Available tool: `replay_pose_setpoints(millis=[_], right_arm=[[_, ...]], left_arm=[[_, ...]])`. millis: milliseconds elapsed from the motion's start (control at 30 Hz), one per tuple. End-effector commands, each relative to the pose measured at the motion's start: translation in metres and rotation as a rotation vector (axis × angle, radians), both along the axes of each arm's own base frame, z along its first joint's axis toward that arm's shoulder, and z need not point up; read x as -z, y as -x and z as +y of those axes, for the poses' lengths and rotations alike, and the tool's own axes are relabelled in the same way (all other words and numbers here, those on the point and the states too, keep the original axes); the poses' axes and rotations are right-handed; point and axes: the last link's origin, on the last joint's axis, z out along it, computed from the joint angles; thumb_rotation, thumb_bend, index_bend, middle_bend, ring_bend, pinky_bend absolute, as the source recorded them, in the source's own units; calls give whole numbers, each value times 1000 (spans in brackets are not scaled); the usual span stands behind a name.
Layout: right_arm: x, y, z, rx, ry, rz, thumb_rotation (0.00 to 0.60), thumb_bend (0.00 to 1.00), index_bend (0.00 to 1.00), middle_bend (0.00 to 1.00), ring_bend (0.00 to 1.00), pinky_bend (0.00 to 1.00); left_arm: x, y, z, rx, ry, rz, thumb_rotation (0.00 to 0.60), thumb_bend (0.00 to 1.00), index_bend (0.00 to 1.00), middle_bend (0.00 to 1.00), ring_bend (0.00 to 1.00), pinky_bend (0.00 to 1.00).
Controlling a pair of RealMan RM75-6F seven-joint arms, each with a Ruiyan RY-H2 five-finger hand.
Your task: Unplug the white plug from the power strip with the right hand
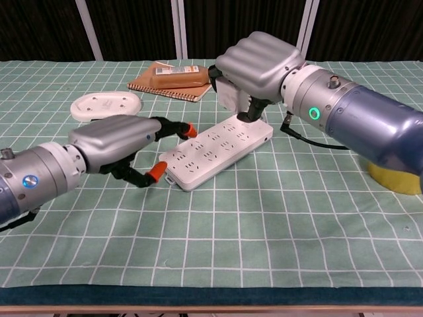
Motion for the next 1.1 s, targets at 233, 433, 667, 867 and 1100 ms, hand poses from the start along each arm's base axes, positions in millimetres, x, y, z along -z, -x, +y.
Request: replay_pose_setpoints(millis=[233, 433, 667, 867, 1100], right_arm=[[-28, 24, 3, 68, 50, 14, 600, 779, 552, 506, 440, 623], [-34, 44, 7, 127, 72, 56, 600, 426, 197, 286, 240, 338], [-47, 72, 10, 254, 140, 95, 600, 278, 0, 14, 1, 80], [-66, 86, 20, 303, 171, 56, 600, 273, 0, 0, 0, 45], [-96, 122, 47, 348, 158, -87, 600, 274, 0, 0, 0, 23]], left_arm=[[-46, -11, 14, -8, -149, -172, 600, 385, 131, 124, 67, 175], [-66, 1, 11, -21, -194, -174, 600, 365, 130, 125, 67, 156], [-93, 33, -7, -57, -252, -150, 600, 320, 130, 124, 67, 153], [-116, 68, -24, -119, -296, -138, 600, 295, 130, 119, 67, 145], [-143, 106, -47, -190, -359, -139, 600, 236, 118, 108, 65, 143]])
